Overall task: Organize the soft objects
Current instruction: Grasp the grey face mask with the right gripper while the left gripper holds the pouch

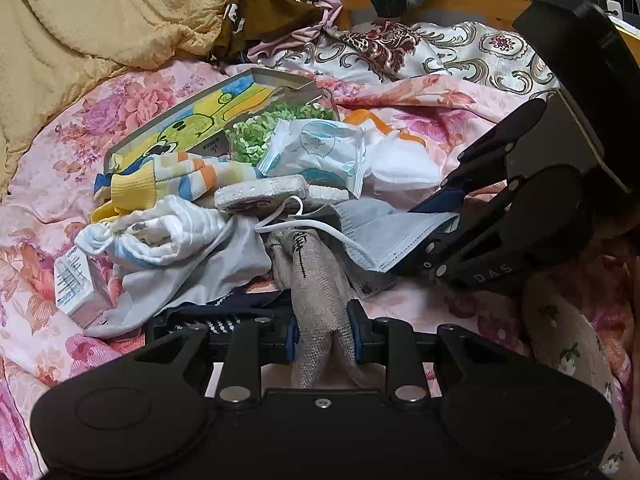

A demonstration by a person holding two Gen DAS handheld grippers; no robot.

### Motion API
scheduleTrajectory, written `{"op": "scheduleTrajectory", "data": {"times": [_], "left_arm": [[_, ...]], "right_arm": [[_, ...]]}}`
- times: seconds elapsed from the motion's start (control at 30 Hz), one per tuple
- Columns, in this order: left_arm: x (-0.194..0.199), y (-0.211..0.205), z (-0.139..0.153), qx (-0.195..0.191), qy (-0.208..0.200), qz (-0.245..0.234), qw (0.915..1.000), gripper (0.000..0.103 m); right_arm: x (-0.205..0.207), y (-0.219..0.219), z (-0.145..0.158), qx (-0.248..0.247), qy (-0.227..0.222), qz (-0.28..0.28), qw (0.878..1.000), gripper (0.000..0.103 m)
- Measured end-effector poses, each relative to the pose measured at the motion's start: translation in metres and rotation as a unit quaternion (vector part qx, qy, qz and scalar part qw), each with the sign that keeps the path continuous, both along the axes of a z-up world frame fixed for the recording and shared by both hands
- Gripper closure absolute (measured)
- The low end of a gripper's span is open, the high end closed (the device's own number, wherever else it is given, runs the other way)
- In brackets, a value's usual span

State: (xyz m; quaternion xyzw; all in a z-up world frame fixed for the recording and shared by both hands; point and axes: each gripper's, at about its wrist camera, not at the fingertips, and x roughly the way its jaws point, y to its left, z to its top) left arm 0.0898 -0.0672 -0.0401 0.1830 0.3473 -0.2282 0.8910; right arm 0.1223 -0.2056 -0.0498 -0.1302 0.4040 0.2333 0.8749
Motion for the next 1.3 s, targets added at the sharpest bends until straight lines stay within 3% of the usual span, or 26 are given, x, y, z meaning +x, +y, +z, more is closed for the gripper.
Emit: {"op": "scheduleTrajectory", "data": {"times": [0.27, 0.5, 0.67, 0.83, 0.93, 1.13, 1.3], "left_arm": [[-0.013, -0.007, 0.0, 0.025, -0.041, -0.027, 0.9985, 0.071], [-0.028, -0.016, 0.0, 0.055, -0.084, -0.065, 0.9929, 0.067], [-0.02, -0.015, -0.002, 0.055, -0.066, -0.051, 0.995, 0.063], [-0.007, -0.007, -0.003, 0.029, -0.012, -0.018, 0.9993, 0.064], [-0.006, -0.004, -0.003, 0.02, -0.004, -0.01, 0.9997, 0.076], [-0.01, -0.006, -0.003, 0.019, -0.014, -0.019, 0.9995, 0.085], [-0.007, 0.007, 0.008, -0.06, 0.018, -0.001, 0.998, 0.087]], "right_arm": [[0.0, -0.008, 0.002, 0.024, 0.035, -0.002, 0.999, 0.041], [-0.001, -0.009, 0.004, 0.023, 0.045, -0.001, 0.999, 0.035], [-0.001, -0.007, 0.003, 0.019, 0.045, 0.003, 0.999, 0.033], [-0.001, -0.005, 0.003, 0.017, 0.046, 0.007, 0.999, 0.032], [-0.002, -0.004, 0.002, 0.013, 0.047, 0.009, 0.999, 0.044], [-0.008, -0.004, 0.009, 0.021, 0.027, 0.009, 0.999, 0.069], [-0.011, -0.013, 0.02, 0.055, 0.013, -0.014, 0.998, 0.079]]}}
